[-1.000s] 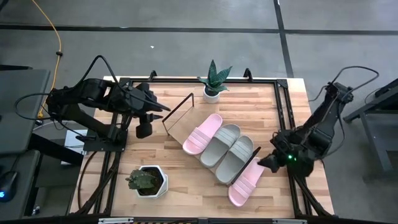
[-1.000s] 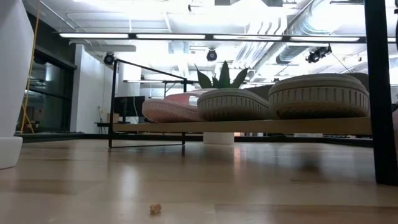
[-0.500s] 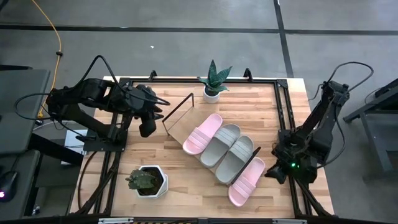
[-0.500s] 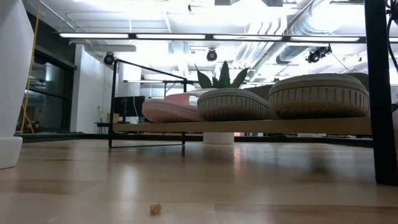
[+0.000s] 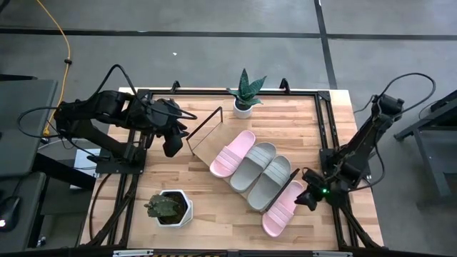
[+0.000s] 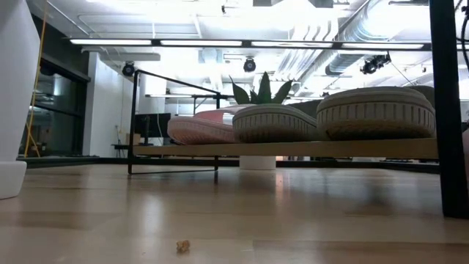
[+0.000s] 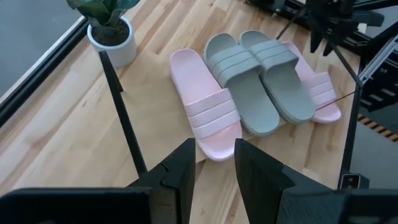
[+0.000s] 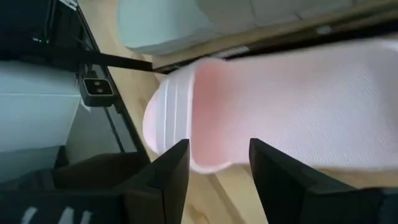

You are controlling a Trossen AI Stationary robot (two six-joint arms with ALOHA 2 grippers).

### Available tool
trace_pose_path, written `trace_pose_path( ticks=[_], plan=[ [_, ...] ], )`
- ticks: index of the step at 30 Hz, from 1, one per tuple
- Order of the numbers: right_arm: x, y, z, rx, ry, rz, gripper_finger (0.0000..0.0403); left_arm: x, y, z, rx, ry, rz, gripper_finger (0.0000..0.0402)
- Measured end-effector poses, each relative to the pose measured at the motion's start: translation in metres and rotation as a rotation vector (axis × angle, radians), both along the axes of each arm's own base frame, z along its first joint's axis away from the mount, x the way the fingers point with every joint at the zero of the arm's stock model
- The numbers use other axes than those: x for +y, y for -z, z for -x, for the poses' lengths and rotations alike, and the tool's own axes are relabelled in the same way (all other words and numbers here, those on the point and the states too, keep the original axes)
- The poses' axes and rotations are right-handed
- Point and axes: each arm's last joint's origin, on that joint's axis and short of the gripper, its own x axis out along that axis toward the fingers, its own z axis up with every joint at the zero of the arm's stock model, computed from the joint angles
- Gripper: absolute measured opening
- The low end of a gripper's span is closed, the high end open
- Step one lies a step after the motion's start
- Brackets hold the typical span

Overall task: Pick and place slides into the shelf
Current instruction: Put the pink slide on the shelf

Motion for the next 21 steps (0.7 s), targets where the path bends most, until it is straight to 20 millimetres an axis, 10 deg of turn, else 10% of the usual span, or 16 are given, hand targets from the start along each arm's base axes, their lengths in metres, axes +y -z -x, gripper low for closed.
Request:
trace_pose_path(
  ticks=[21],
  plan=[
    [0.030, 0.031, -0.034, -0.053, -0.134, 0.037, 0.0158, 0.000, 0.007, -0.009, 0.048, 0.004, -0.003, 0.0101]
  ],
)
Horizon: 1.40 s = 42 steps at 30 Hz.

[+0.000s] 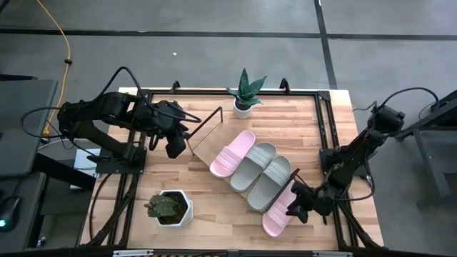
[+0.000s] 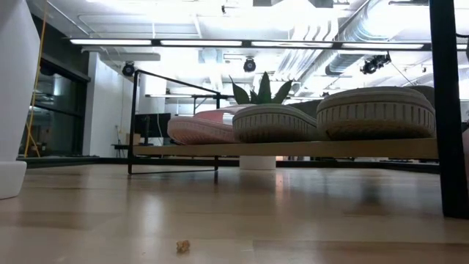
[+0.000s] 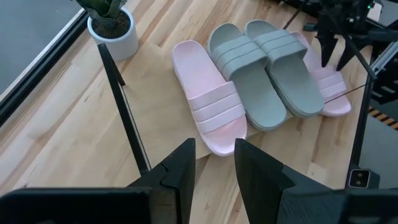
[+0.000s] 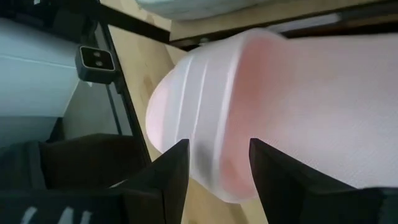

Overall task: Pick and place slides into the shelf
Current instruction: Put the pink slide on the shelf

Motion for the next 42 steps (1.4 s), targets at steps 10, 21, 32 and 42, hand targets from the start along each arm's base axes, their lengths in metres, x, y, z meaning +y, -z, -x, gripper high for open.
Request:
trace_pose_path(
  ticks=[10, 21, 32, 42],
  plan=[
    [0.013, 0.013, -0.009, -0.032, -0.022, -0.048, 0.0154, 0.000, 0.001, 0.002, 0.022, 0.001, 0.001, 0.0101],
    [0.017, 0.014, -0.009, -0.072, -0.015, -0.043, 0.0029, 0.000, 0.001, 0.002, 0.021, 0.002, 0.002, 0.0101],
    [0.026, 0.001, 0.006, -0.101, -0.019, -0.120, 0.0003, 0.000, 0.001, 0.002, 0.021, 0.002, 0.003, 0.0101],
    [0.021, -0.051, 0.026, -0.288, -0.027, -0.279, 0.0001, 0.000, 0.001, 0.002, 0.021, 0.002, 0.003, 0.0101]
  ],
)
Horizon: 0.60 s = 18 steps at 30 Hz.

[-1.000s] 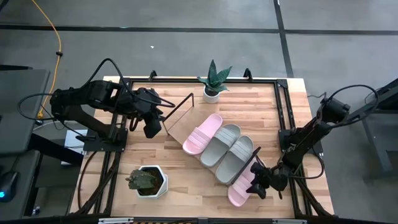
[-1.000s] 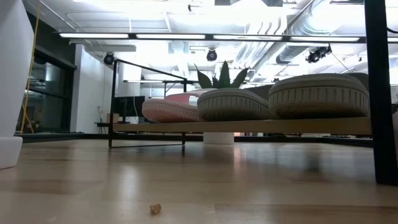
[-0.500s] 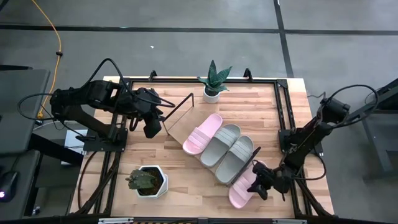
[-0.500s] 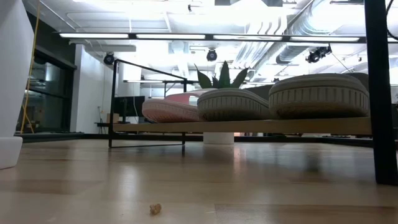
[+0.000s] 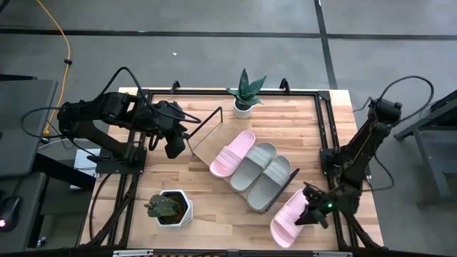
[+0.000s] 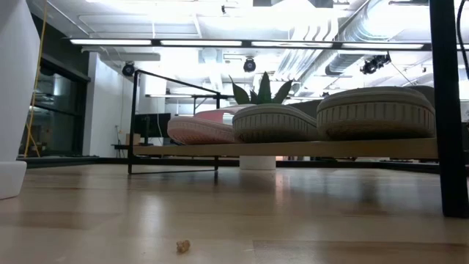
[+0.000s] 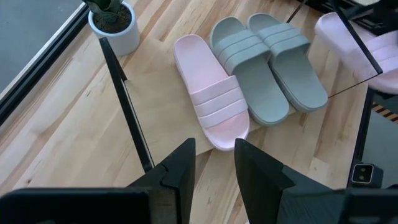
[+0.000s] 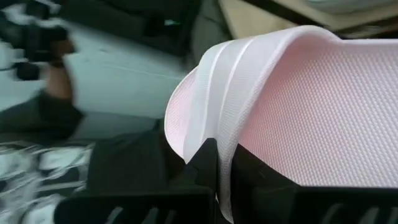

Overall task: Pick and place slides into the shelf
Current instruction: Put the pink slide on the shelf

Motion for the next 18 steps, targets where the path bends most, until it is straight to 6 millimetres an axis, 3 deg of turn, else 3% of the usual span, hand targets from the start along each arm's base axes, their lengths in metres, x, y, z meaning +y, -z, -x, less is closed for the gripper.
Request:
trace_pose_path(
  ticks=[8, 18],
  plan=[
    [-0.009, -0.057, 0.008, -0.192, -0.030, -0.089, 0.0001, 0.000, 0.000, 0.000, 0.000, 0.000, 0.000, 0.0101],
    [-0.024, -0.116, 0.013, -0.404, 0.046, 0.018, 0.0000, 0.000, 0.000, 0.000, -0.001, -0.001, -0.002, 0.0101]
  ],
)
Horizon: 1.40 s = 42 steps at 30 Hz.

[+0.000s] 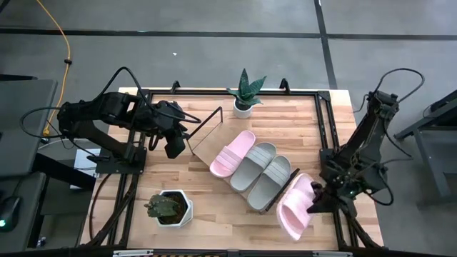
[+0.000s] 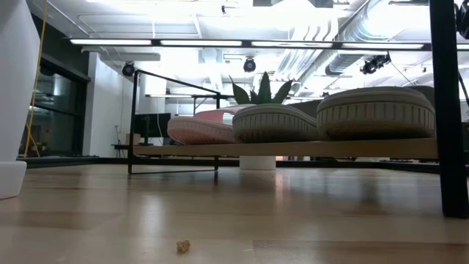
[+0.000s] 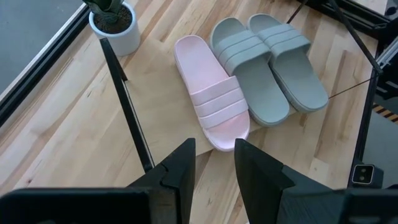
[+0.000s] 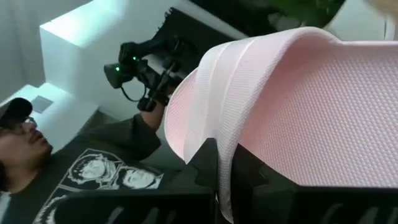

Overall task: Pick and place slides into the shelf
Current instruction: Put the pink slide on the shelf

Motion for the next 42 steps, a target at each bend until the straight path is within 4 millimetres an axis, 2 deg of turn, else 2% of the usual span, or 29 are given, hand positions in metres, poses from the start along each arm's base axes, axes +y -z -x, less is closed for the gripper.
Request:
trace_pose_path(
  ticks=[8, 18, 29, 42],
  plan=[
    [-0.013, -0.041, -0.004, -0.039, 0.058, 0.145, 0.0000, 0.000, 0.000, 0.000, 0.000, 0.001, -0.001, 0.0101],
    [-0.045, -0.089, -0.021, 0.001, 0.123, 0.341, 0.0000, 0.000, 0.000, 0.000, 0.001, 0.002, -0.004, 0.0101],
    [-0.072, -0.079, -0.064, 0.105, 0.095, 0.387, 0.0000, -0.001, 0.000, 0.000, 0.011, 0.049, -0.012, 0.0101],
    [-0.128, -0.052, -0.127, 0.261, 0.155, 0.396, 0.0000, -0.001, 0.000, -0.001, 0.016, 0.094, -0.046, 0.0101]
  ],
)
